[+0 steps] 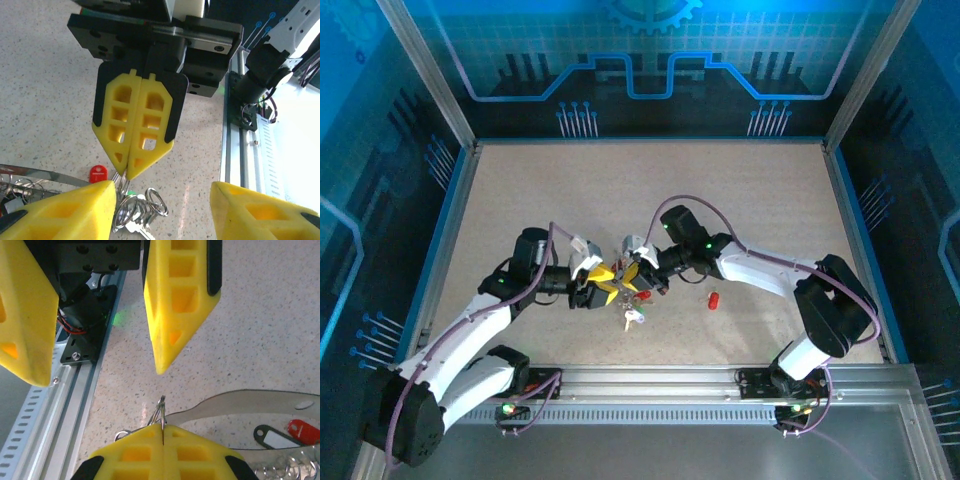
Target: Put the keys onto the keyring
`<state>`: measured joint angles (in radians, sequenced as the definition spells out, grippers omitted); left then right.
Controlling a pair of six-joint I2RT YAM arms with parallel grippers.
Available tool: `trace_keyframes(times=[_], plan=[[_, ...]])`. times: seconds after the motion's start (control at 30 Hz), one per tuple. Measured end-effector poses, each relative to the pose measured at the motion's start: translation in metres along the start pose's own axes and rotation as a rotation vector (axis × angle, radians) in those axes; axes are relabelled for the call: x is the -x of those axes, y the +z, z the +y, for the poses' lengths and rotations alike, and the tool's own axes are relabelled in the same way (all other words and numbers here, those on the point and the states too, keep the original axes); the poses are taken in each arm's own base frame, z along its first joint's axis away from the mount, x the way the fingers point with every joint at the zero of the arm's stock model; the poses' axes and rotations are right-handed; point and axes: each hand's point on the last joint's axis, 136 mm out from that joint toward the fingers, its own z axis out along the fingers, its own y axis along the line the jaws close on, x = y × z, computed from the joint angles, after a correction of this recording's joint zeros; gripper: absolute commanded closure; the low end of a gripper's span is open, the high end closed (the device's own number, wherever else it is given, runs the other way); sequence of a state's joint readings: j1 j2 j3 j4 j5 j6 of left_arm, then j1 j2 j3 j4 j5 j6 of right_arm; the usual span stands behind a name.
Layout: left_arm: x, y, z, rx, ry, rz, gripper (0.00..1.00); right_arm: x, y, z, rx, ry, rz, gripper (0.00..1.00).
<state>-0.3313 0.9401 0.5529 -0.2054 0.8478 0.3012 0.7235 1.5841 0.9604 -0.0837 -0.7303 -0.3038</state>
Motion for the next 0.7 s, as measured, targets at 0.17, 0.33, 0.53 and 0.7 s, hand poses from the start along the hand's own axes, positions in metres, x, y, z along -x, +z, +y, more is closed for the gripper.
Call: trace_keyframes(times=[0.17,0.33,0.53,0.7], plan=[[0.002,-0.004,0.003,0.043,0.069,-0.004,0.56,-0.005,0.003,-0.002,-0.003,-0.012,-0.051,1.00],[-0.001,-0.009,0.009,0.122,0.152,-0.011,0.58,-0.008,0.003,-0.002,-0.002,-0.029,-0.101,1.00],[-0.028,-0.001,0.026,0.155,0.100,0.088,0.60,0.004,0.001,-0.002,-0.003,-0.082,-0.176,1.00],[-0.039,0.003,0.037,0.169,0.068,0.151,0.58,0.013,-0.001,0.000,0.007,-0.114,-0.217,1.00]])
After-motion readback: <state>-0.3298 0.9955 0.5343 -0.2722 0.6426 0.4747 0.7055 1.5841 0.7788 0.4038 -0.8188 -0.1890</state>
